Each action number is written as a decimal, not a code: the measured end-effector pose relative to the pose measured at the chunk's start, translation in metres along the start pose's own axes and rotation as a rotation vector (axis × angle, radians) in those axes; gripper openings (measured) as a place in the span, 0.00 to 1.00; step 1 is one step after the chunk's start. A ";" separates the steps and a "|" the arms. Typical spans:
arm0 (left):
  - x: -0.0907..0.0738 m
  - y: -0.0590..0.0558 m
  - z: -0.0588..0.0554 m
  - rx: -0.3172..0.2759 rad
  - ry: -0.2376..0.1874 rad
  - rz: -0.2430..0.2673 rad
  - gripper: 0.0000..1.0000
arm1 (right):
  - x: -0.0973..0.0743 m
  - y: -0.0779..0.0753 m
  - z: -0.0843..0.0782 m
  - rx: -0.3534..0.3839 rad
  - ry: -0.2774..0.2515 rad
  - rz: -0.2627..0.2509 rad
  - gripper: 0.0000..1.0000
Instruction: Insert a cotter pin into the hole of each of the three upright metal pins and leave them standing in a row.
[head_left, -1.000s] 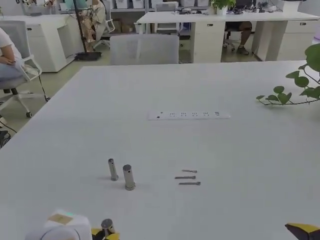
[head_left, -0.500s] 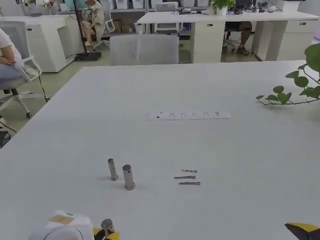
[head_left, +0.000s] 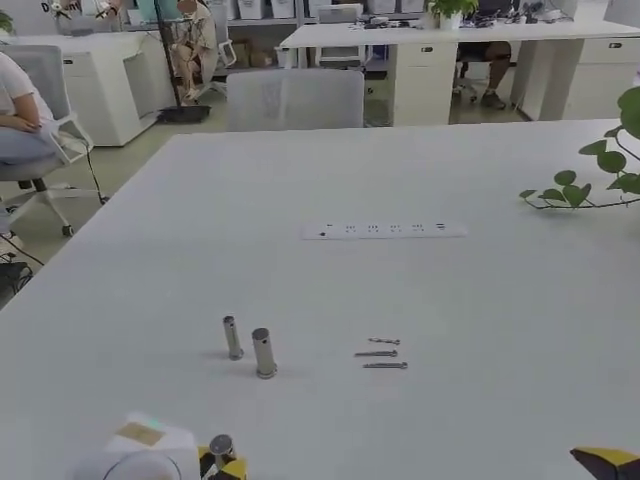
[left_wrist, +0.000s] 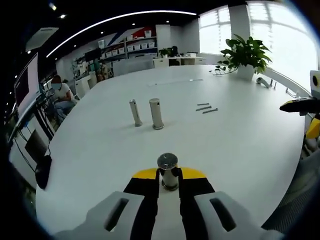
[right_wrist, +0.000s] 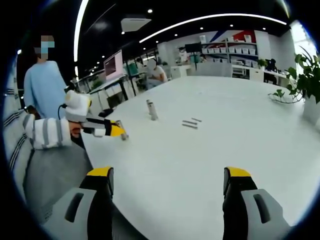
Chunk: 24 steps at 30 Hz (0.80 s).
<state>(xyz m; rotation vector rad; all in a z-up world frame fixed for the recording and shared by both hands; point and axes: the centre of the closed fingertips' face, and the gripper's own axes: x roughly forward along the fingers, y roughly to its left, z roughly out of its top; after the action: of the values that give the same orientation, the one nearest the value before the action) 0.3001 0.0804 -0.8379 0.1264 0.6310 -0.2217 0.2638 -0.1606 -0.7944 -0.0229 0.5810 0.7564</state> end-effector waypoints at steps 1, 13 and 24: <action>0.000 0.000 -0.001 -0.004 0.004 -0.002 0.13 | 0.000 0.000 0.000 0.000 0.000 0.000 0.92; -0.006 0.002 0.003 0.064 0.017 -0.014 0.17 | 0.002 0.001 0.000 -0.001 0.001 0.005 0.92; -0.009 -0.001 0.005 0.096 0.008 -0.088 0.33 | 0.002 0.000 0.001 -0.001 0.004 0.004 0.92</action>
<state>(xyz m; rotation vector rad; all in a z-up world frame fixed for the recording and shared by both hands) 0.2952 0.0806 -0.8286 0.1924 0.6345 -0.3370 0.2652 -0.1590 -0.7948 -0.0239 0.5847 0.7605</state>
